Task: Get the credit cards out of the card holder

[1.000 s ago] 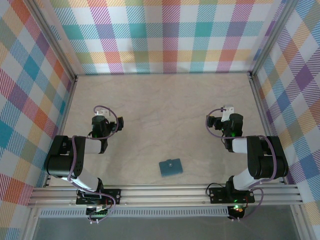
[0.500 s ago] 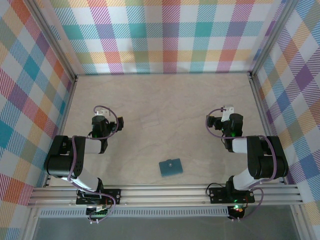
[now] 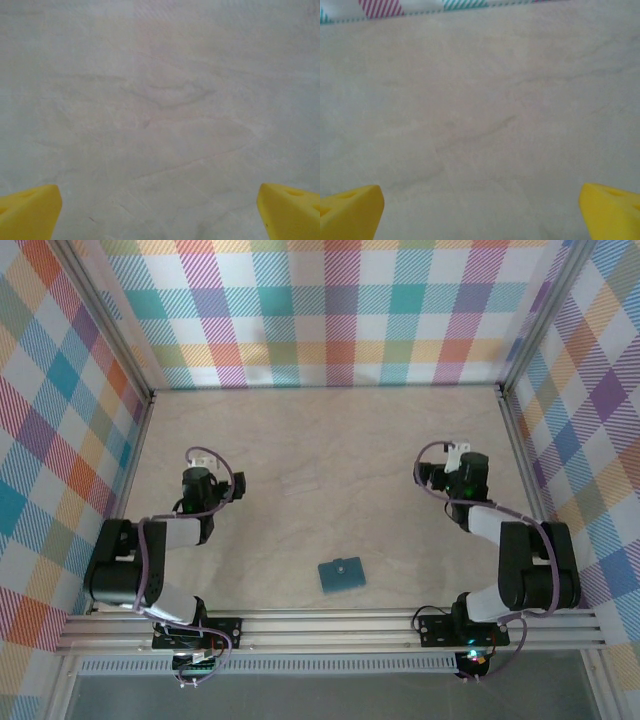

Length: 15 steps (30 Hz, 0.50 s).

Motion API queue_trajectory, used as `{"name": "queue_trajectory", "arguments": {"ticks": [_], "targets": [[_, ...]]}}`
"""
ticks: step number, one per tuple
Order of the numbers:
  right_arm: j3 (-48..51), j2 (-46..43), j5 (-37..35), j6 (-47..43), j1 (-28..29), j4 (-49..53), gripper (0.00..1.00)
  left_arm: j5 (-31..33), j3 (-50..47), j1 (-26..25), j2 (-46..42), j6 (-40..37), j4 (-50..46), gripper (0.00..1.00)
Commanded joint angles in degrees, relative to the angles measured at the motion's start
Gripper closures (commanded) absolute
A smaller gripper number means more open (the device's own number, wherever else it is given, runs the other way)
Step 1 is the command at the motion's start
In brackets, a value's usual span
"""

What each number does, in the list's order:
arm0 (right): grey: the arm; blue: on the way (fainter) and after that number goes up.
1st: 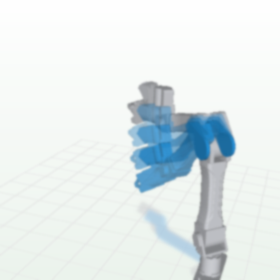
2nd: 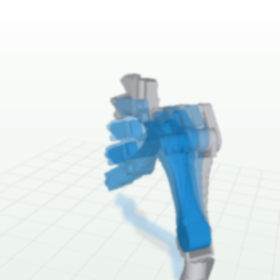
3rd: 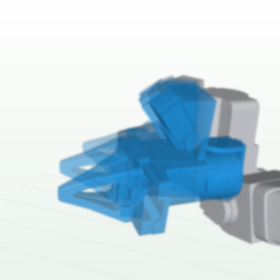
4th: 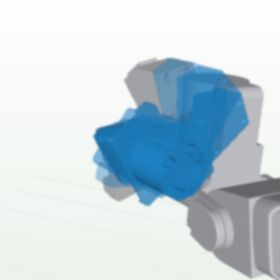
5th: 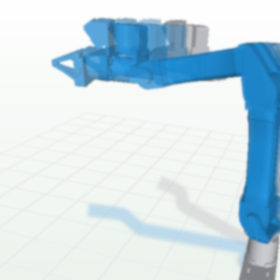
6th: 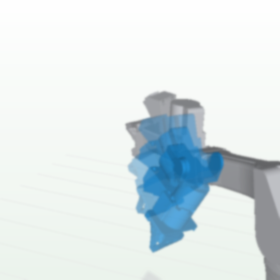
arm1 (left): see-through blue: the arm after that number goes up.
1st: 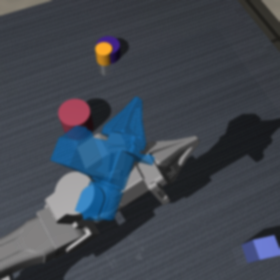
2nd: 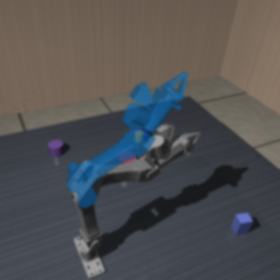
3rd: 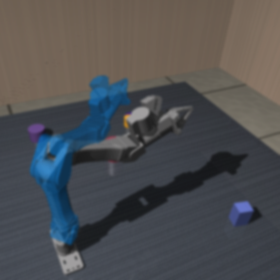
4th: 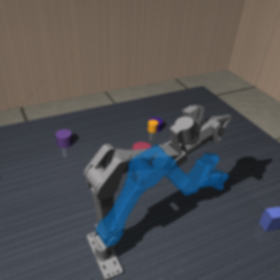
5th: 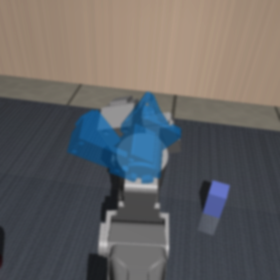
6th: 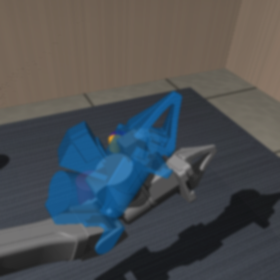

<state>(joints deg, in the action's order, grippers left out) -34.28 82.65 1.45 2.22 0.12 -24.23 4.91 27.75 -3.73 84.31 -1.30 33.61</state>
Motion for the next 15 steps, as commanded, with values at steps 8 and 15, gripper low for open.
{"name": "queue_trajectory", "arguments": {"ticks": [8, 15], "targets": [[-21.1, 3.9, 5.9, 15.5, 7.3, 35.0, 0.09, -5.3, 17.1, -3.0, -9.2, 15.5, -34.9, 0.0], [-33.8, 13.7, 10.4, 18.1, 17.5, 43.5, 0.2, -18.5, 26.7, -3.7, -12.0, 16.0, -56.6, 0.0]]}}
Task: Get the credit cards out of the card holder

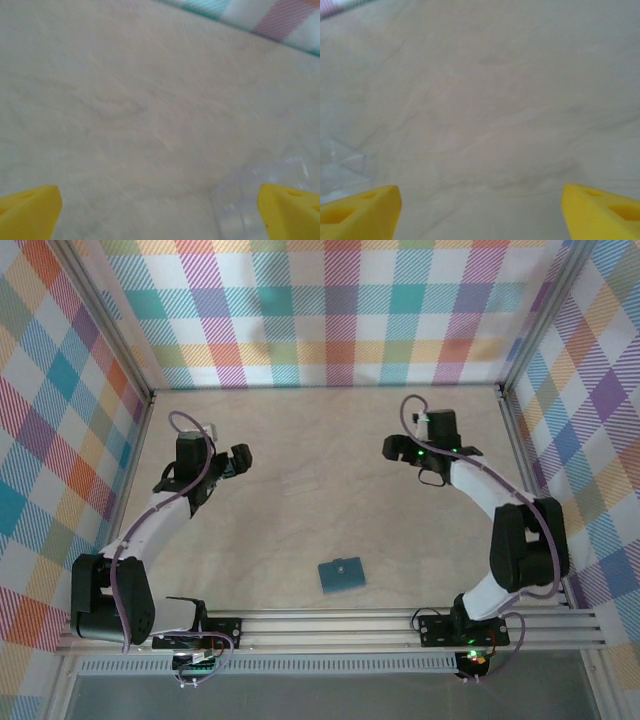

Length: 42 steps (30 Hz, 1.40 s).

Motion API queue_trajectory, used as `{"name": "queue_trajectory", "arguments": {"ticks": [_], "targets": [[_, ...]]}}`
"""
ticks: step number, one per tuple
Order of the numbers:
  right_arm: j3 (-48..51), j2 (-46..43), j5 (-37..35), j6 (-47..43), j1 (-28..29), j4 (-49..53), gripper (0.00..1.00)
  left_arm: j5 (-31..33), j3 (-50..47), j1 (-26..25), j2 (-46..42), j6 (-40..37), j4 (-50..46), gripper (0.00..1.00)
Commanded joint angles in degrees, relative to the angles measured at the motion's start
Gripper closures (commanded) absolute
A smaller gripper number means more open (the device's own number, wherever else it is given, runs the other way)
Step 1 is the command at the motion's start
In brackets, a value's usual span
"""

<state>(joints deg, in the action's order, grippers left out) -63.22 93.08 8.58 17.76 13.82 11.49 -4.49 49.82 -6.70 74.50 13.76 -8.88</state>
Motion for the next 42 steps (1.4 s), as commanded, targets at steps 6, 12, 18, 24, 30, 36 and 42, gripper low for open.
{"name": "queue_trajectory", "arguments": {"ticks": [6, 12, 18, 24, 30, 36, 42], "targets": [[-12.4, 10.4, 6.3, 1.9, 11.1, 8.4, 0.28, -7.0, 9.4, -0.9, -6.3, -1.7, -27.3, 0.0], [-22.5, 18.3, 4.5, 1.0, 15.5, 12.7, 0.45, -4.7, 10.0, -0.9, -8.2, -4.9, -32.4, 0.0], [-31.3, 24.7, 3.0, 0.8, 17.9, 15.1, 0.57, -1.3, 8.7, -0.9, -9.8, -5.9, -33.6, 0.0], [-39.2, 30.6, 3.8, 0.7, 18.9, 17.4, 0.63, -0.8, 8.6, -0.9, -10.4, -6.3, -34.0, 0.0], [-44.4, 35.1, 3.8, 0.9, 19.7, 19.5, 0.65, 1.5, 8.3, -1.0, -10.9, -6.7, -34.1, 0.0], [-45.6, 37.2, 4.2, 1.5, 20.0, 19.0, 0.67, 0.9, 8.5, -0.9, -10.5, -6.9, -34.1, 0.0], [-45.9, 38.0, 2.5, 1.2, 20.2, 19.7, 0.72, -1.2, 8.5, -0.9, -9.8, -5.7, -34.0, 0.0]]}}
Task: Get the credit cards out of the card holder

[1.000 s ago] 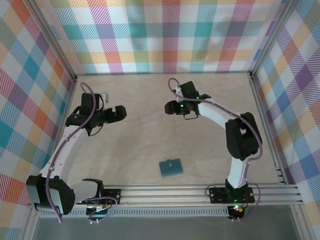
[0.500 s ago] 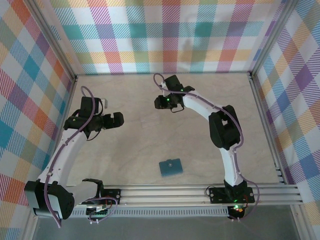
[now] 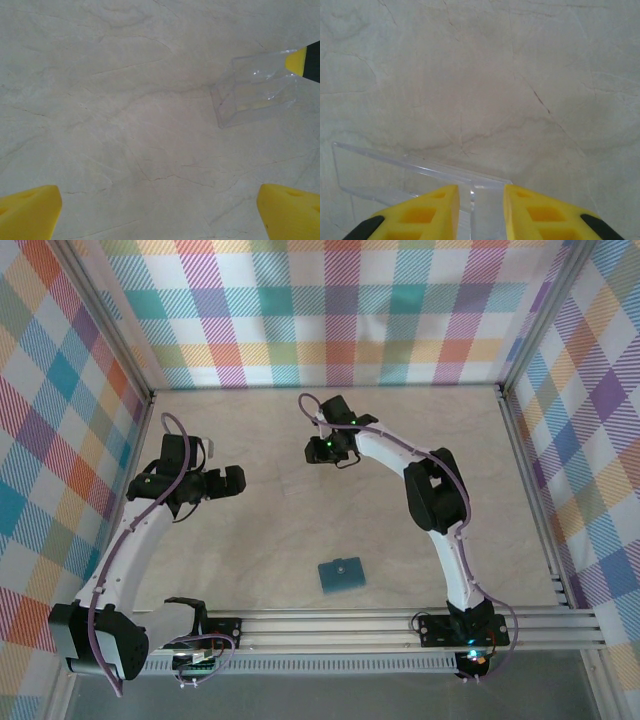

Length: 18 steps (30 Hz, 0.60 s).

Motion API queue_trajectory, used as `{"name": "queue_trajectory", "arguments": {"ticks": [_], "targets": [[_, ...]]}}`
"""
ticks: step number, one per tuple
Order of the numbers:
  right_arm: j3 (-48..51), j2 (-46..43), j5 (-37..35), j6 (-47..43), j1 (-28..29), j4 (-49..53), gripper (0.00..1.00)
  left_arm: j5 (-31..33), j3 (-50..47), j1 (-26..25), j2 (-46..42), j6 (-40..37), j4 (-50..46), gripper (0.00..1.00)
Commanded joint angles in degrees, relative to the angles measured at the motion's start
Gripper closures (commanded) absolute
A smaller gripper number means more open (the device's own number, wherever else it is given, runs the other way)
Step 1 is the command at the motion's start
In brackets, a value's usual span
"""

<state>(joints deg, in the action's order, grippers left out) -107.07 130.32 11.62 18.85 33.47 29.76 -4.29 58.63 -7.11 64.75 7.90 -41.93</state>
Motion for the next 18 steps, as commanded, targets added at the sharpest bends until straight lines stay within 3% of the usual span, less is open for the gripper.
{"name": "queue_trajectory", "arguments": {"ticks": [1, 12, 18], "targets": [[-1.7, 0.6, -1.0, 0.2, 0.6, 1.4, 0.73, -2.2, -0.4, -0.6, 0.0, 0.4, -0.7, 0.0], [2.2, -3.3, -4.9, -0.2, 0.7, 2.0, 0.91, -2.1, -0.1, -0.5, 0.4, 0.5, -0.6, 0.0], [5.8, -8.8, -12.2, -1.3, 0.6, 6.3, 0.95, -2.6, -0.1, -0.5, 1.2, 0.4, -0.8, 0.0]]}}
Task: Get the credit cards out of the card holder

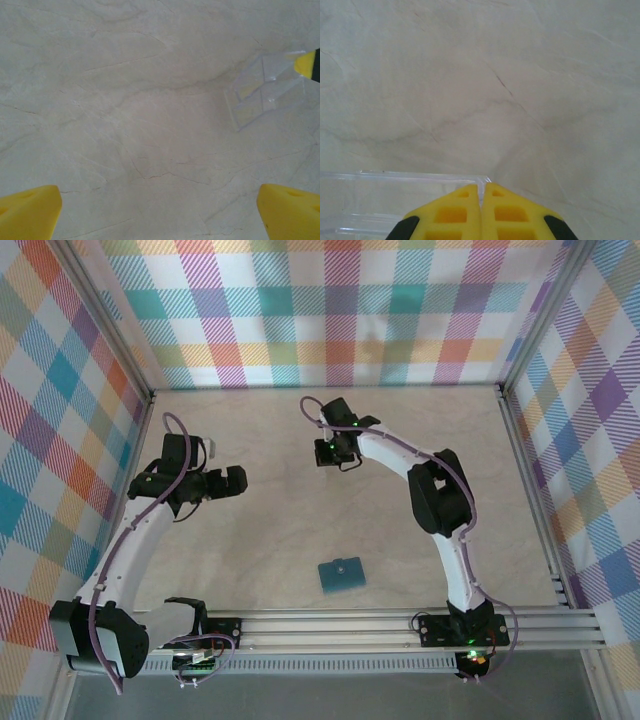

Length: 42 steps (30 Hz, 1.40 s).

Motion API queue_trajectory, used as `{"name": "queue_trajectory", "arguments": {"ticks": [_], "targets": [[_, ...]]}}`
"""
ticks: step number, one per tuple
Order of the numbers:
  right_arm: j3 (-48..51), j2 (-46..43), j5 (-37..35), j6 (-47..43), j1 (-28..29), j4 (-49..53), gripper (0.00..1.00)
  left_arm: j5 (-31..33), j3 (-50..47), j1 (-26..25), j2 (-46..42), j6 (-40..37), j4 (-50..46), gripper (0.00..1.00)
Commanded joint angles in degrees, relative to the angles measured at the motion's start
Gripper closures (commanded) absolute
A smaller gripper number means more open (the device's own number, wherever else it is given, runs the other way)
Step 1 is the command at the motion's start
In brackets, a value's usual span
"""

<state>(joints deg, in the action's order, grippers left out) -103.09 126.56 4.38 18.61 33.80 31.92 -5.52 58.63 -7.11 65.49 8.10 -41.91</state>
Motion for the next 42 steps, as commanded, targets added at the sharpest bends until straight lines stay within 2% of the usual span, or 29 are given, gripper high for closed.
{"name": "queue_trajectory", "arguments": {"ticks": [1, 7, 10, 25, 28, 35, 39, 42], "targets": [[3.1, -6.5, -7.1, -1.1, 0.2, 4.8, 0.95, -1.4, -0.2, -0.5, 0.3, 0.2, -0.6, 0.0], [9.8, -12.8, -18.0, 0.9, -0.4, 6.2, 0.96, -0.6, -0.4, -0.5, 0.6, 0.0, -0.7, 0.0], [10.5, -13.0, -20.1, 2.3, -0.6, 6.2, 0.96, -0.1, -0.3, -0.6, 1.0, -0.1, -1.0, 0.0], [15.8, -11.3, -15.9, 5.4, -2.2, 0.9, 0.93, -2.3, -0.3, -0.5, 2.5, 0.0, -0.5, 0.0], [17.2, -11.6, -15.8, 6.0, -2.5, -0.1, 0.89, -6.2, -0.8, -0.6, 2.8, 0.4, 0.5, 0.01], [16.6, -14.5, -16.6, 5.2, -2.5, 1.6, 0.76, -9.7, 0.5, -1.4, 5.5, 1.4, -0.8, 0.02], [16.6, -18.5, -15.8, 5.0, -2.5, 4.1, 0.67, -10.9, 0.8, -4.4, 5.9, 2.6, -0.6, 0.03], [19.1, -22.9, -12.1, 5.8, -2.5, 5.7, 0.59, -11.2, -0.2, -7.8, 5.6, 4.4, 0.5, 0.04]]}}
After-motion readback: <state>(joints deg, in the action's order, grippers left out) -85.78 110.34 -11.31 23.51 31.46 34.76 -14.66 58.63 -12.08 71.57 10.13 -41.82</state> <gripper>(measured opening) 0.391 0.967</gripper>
